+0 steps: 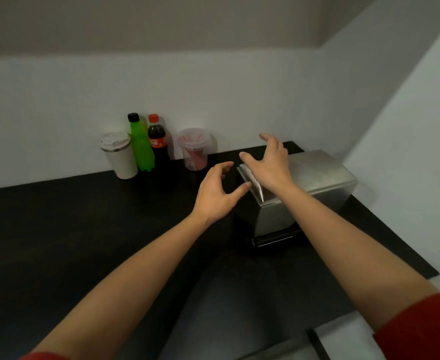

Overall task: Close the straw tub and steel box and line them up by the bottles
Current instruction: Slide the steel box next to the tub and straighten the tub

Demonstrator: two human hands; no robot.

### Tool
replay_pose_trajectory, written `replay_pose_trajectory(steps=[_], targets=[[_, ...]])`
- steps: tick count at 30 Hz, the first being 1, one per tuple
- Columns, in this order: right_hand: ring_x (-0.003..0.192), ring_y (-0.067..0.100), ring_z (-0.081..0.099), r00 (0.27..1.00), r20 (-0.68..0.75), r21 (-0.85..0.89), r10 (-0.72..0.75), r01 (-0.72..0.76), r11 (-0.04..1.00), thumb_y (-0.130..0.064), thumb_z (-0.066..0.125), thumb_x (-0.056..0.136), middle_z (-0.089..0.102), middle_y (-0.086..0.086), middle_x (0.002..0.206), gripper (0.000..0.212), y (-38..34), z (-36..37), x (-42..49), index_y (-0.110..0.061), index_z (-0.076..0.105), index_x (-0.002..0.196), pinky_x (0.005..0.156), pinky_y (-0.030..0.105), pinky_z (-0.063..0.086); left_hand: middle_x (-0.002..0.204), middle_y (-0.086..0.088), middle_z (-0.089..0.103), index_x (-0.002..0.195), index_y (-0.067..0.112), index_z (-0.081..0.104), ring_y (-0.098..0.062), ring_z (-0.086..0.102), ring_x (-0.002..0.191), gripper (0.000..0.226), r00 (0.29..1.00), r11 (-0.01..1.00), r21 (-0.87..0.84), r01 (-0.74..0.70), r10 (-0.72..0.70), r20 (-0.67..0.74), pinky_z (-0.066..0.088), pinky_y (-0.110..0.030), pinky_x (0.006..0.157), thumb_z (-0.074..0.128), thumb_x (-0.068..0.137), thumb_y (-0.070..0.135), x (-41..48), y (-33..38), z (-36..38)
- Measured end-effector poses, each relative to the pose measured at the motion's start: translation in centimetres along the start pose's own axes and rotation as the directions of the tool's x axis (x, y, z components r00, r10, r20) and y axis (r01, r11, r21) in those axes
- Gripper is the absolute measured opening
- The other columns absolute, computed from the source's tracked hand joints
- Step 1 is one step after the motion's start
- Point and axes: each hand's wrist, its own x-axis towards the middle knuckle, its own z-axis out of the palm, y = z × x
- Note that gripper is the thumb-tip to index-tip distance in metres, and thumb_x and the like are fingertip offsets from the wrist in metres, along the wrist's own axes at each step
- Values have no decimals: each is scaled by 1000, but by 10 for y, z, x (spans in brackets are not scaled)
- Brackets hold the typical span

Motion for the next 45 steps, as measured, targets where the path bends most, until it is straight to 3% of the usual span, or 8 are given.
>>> replay_pose_trajectory(steps=[5, 10, 15, 20, 25, 31, 39, 45], targets=[[130, 21, 31, 996, 29, -18, -85, 86, 996, -49, 62, 79, 41, 4, 138, 67, 38, -47, -12, -18, 38, 133, 107, 41, 30, 135, 2, 46, 134, 20, 39, -7, 43, 120, 79, 999, 1000, -3, 6, -6, -35, 39, -27, 100, 71, 70, 54, -18, 19, 33], [127, 22, 33, 985, -31, -68, -167, 165, 984, -56, 58, 77, 45, 5, 134, 68, 85, -98, -20, -18, 42, 130, 105, 42, 31, 141, 3, 34, 139, 28, 27, -10, 41, 124, 96, 993, 996, -44, 80, -83, -83, 41, -33, 101, 77, 62, 54, -51, 24, 71], [129, 24, 31, 995, -53, -67, -87, 84, 994, -56, 63, 75, 39, 8, 137, 77, 134, -124, -34, -15, 36, 135, 106, 40, 27, 149, 1, 25, 142, 41, 6, -12, 33, 131, 115, 980, 990, -43, 131, -136, -142, 32, -28, 104, 83, 57, 46, -73, 20, 101], [136, 28, 22, 998, 48, -13, 51, -50, 999, -57, 70, 68, 27, 11, 147, 100, 172, -129, -49, -17, 19, 143, 110, 51, 25, 153, 1, 20, 143, 42, -7, -14, 30, 136, 130, 968, 979, 12, 204, -200, -150, 32, -38, 110, 89, 54, 32, -80, 14, 115], [139, 31, 15, 969, 168, -23, 179, -178, 984, -45, 82, 58, 18, 14, 152, 119, 203, -116, -61, -13, 9, 146, 112, 47, 21, 152, 2, 22, 139, 47, -14, -17, 34, 134, 137, 958, 960, 70, 272, -263, -116, 36, -44, 107, 89, 54, 20, -79, 6, 117], [132, 26, 29, 969, 210, 50, 132, -146, 988, -20, 82, 66, 36, 8, 142, 95, 220, -105, -59, -15, 23, 141, 109, 44, 31, 152, 4, 20, 140, 47, -12, -16, 32, 134, 134, 963, 963, 89, 254, -243, -120, 36, -42, 106, 89, 56, 20, -77, -2, 116], [132, 20, 35, 957, 263, 175, 118, -167, 970, -14, 84, 61, 37, 5, 142, 101, 225, -101, -55, -18, 20, 139, 110, 39, 32, 151, 3, 17, 141, 43, -9, -11, 24, 134, 134, 958, 959, 20, 284, -282, -55, 31, -42, 110, 89, 54, 18, -69, -11, 114], [132, 21, 34, 963, 239, 140, 125, -162, 977, -10, 86, 57, 35, 5, 143, 110, 229, -92, -56, -21, 16, 140, 103, 28, 28, 152, 5, 10, 142, 40, -12, -13, 17, 138, 138, 956, 956, 9, 294, -294, -16, 25, -42, 113, 90, 53, 20, -66, -17, 114]])
